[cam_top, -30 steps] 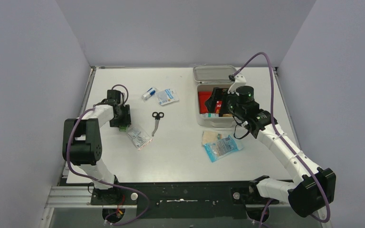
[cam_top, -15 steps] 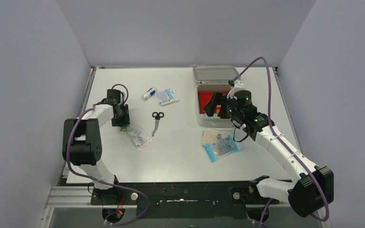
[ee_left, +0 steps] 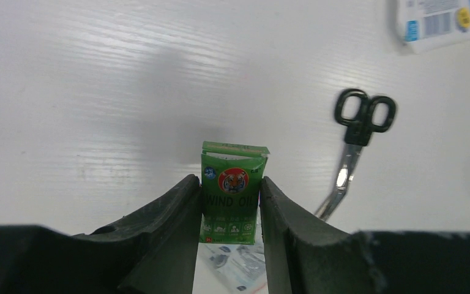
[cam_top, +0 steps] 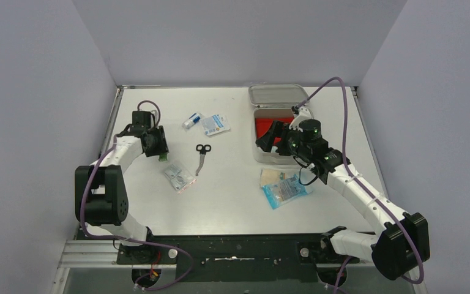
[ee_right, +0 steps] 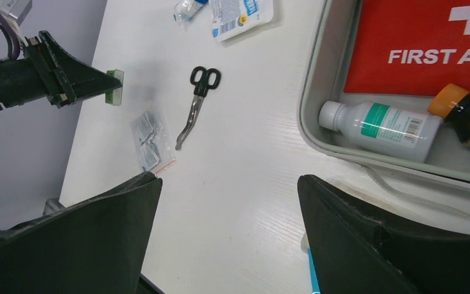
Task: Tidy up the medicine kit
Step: Pick up the medical item at the center of the board.
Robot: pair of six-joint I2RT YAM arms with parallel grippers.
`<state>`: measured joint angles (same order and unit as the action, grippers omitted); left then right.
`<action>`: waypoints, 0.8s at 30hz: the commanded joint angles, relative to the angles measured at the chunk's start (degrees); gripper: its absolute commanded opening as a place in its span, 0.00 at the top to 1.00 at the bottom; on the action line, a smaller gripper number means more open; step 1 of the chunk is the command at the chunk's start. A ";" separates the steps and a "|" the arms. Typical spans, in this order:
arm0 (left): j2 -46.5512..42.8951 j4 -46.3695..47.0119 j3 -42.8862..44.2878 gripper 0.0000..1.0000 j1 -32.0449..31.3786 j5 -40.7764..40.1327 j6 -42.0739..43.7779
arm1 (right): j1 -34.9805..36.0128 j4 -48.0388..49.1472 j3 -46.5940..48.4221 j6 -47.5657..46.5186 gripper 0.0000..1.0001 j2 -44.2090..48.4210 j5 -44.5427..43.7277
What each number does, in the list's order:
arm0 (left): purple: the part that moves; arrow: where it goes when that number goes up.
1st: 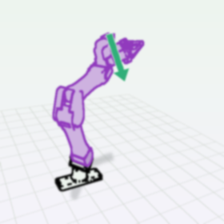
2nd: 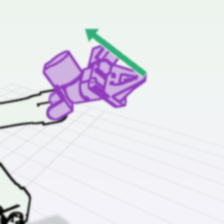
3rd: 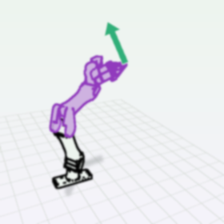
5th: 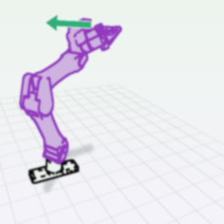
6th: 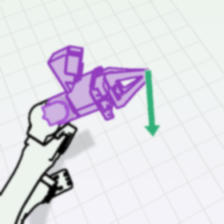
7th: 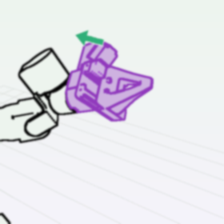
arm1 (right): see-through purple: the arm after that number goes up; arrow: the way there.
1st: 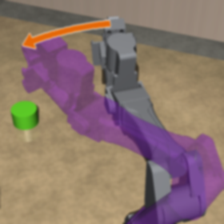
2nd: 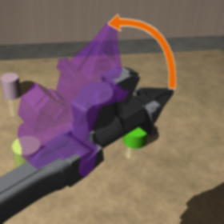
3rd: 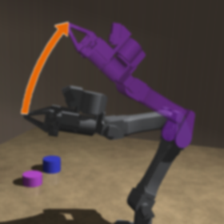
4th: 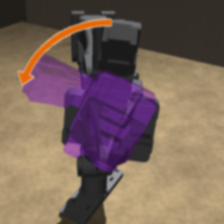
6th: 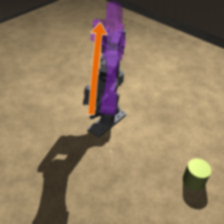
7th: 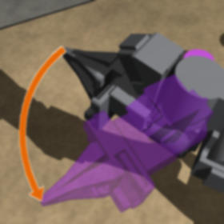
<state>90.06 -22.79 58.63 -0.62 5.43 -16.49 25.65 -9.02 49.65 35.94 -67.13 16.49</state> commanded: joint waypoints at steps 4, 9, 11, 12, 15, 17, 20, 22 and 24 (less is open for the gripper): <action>-9.32 11.94 -4.97 0.65 -1.61 17.33 -14.13 | 5.92 15.13 -3.26 6.67 0.21 -0.68 1.03; -13.83 21.76 -10.67 0.65 -3.92 22.88 -25.66 | 15.28 22.90 -3.46 7.80 0.29 -2.81 -5.98; -14.96 26.29 -12.24 0.65 -5.23 24.05 -29.26 | 17.48 24.48 -2.45 6.89 0.30 -4.83 -7.57; -15.57 27.70 -13.00 0.65 -5.99 24.13 -30.99 | 18.07 24.34 -1.62 6.60 0.31 -5.92 -7.87; -17.21 32.58 -15.01 0.65 -8.66 24.04 -36.13 | 20.38 24.17 0.65 5.70 0.32 -8.63 -10.05; -17.61 34.92 -15.61 0.65 -10.57 24.14 -38.85 | 21.69 23.62 2.22 5.01 0.33 -10.41 -11.85; -18.08 36.33 -16.05 0.65 -13.37 23.42 -40.97 | 22.85 23.45 4.39 4.93 0.34 -12.74 -12.89; -18.58 37.23 -16.58 0.65 -14.52 22.61 -41.97 | 23.68 23.33 5.85 4.40 0.35 -14.12 -13.35; -18.93 38.02 -16.98 0.65 -15.04 22.46 -42.77 | 24.20 22.58 7.12 3.95 0.35 -15.30 -13.77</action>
<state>73.52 8.51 42.02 -14.52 27.35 -55.00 48.51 9.89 52.34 41.65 -81.03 6.31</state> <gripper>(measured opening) 0.358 0.654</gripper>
